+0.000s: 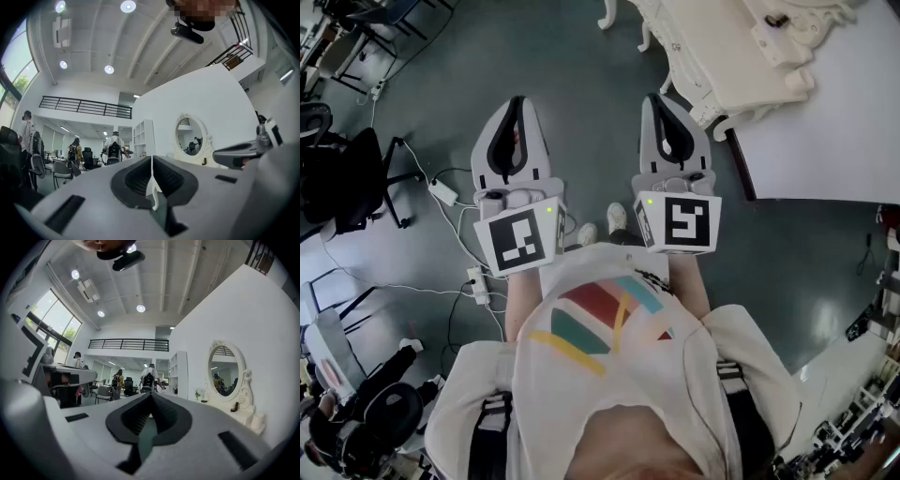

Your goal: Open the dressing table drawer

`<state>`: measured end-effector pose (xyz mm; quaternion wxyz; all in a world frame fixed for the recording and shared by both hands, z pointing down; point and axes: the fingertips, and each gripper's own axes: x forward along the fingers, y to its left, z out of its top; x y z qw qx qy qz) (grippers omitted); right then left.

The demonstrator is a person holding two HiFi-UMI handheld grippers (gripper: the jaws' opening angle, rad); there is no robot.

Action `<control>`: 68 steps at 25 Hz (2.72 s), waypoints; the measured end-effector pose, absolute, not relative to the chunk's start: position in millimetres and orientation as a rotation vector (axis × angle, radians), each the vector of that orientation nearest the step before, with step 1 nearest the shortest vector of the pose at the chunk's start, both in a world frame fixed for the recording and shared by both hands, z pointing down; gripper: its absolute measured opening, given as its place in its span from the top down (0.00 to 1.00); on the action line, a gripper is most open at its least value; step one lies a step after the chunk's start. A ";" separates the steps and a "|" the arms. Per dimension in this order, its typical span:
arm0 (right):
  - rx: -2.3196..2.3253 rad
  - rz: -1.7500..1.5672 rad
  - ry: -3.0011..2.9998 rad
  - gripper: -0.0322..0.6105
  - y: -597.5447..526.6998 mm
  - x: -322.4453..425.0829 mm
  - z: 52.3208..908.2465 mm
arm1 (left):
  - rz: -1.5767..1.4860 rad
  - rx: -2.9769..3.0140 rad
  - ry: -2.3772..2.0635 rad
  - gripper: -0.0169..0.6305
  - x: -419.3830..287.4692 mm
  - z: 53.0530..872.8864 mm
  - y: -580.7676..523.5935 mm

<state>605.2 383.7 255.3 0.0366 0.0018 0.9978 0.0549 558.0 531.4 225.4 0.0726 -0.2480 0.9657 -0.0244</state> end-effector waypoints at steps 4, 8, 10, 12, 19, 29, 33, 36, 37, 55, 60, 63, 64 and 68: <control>0.012 0.173 3.065 0.95 381.8 599.0 254.7 | -0.078 -0.745 2.905 0.95 551.8 226.9 529.2; 0.029 0.186 3.067 0.95 381.5 594.1 256.2 | -0.079 -0.734 2.914 0.95 547.1 229.7 528.0; 0.032 0.190 3.070 0.95 379.0 591.9 257.7 | -0.080 -0.726 2.915 0.95 544.7 230.6 526.6; 0.031 0.193 3.073 0.95 374.5 589.1 259.2 | -0.077 -0.718 2.921 0.95 541.7 231.9 524.0; 0.101 0.072 3.038 0.95 353.1 576.5 258.9 | -0.074 -0.699 2.932 0.95 527.0 236.0 504.2; 0.211 0.140 2.996 0.95 308.2 555.0 261.5 | -0.035 -0.606 2.882 0.95 500.8 228.0 466.7; 0.189 0.132 2.976 0.95 288.3 542.5 255.6 | -0.052 -0.569 2.852 0.95 477.5 224.3 465.6; 0.166 0.120 2.967 0.95 276.4 528.8 256.0 | -0.056 -0.542 2.832 0.95 454.8 222.3 467.8; 0.158 0.126 2.964 0.95 274.0 523.3 256.7 | -0.056 -0.531 2.830 0.95 446.4 221.5 468.9; 0.143 0.154 2.987 0.95 253.0 325.4 267.0 | -0.022 -0.674 2.879 0.95 233.0 248.4 416.4; 0.174 0.190 3.010 0.95 261.8 242.2 259.7 | 0.022 -0.734 2.868 0.95 164.7 241.8 407.6; 0.190 0.198 3.011 0.95 263.6 188.4 250.4 | 0.042 -0.756 2.851 0.95 120.0 234.7 403.0; 0.193 0.204 3.005 0.95 262.1 171.3 246.6 | 0.045 -0.759 2.846 0.95 104.8 232.4 399.7; 0.187 0.228 2.978 0.95 257.4 101.1 230.8 | 0.076 -0.773 2.841 0.95 37.6 219.0 390.1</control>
